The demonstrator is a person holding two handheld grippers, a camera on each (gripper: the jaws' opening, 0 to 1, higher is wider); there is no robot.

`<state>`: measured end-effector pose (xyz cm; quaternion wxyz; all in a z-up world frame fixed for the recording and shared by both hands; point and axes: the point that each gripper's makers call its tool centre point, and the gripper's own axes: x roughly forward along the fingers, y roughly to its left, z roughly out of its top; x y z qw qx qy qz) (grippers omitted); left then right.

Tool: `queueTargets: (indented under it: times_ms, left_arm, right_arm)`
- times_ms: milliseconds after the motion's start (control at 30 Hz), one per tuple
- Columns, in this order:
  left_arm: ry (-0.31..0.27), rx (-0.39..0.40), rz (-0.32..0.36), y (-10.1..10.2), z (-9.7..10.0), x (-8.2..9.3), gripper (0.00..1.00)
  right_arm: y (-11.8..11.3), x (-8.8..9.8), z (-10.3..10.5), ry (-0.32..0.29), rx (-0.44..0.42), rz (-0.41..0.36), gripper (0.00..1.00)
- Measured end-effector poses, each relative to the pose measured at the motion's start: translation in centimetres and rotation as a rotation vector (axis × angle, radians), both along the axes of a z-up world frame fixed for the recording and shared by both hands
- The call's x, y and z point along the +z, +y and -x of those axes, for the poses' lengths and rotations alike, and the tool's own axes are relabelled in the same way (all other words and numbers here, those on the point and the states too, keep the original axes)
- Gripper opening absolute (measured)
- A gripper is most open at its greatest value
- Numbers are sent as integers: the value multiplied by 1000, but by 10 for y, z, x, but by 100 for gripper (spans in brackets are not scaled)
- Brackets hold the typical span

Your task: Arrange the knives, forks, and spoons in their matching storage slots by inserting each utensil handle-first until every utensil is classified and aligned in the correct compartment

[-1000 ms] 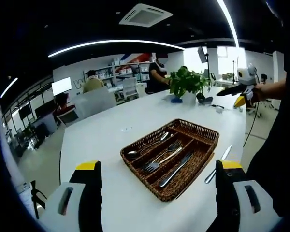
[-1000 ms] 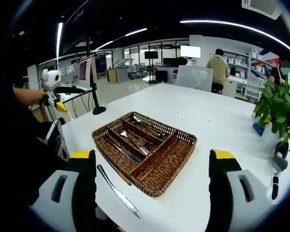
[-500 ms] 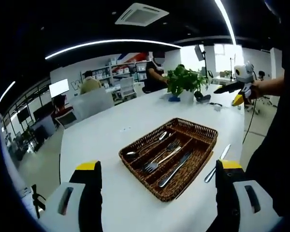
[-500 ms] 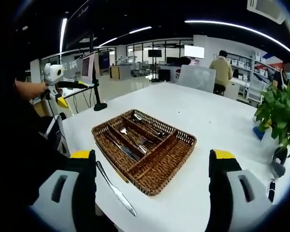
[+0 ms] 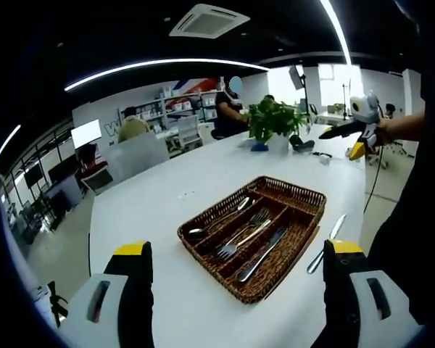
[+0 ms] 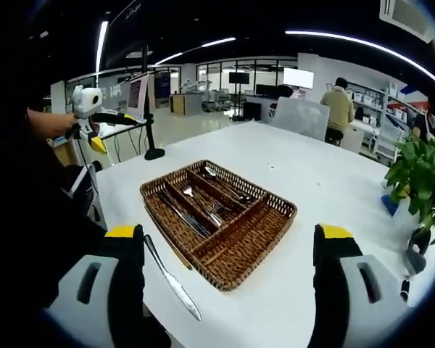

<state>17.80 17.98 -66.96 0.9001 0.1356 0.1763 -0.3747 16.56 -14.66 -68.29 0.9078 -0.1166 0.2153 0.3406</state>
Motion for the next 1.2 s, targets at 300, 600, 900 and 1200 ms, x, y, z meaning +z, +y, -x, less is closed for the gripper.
queueTargets:
  times_ms: [300,600,900,1200]
  left_arm:
    - [3,-1,-1,-1,0,0,99]
    - [5,3,-3,0,1,-2,99]
    - [7,-13,-20,-4,7,-4,99]
    - [6,-18,-18,-7,8,-6,99]
  right_arm:
    - [6,-16,9,35,64,64,100]
    - [5,-57,29,138,173,231,97]
    - [4,-69,36,168,189,229,92]
    - [8,-108,58,271,252,232,69]
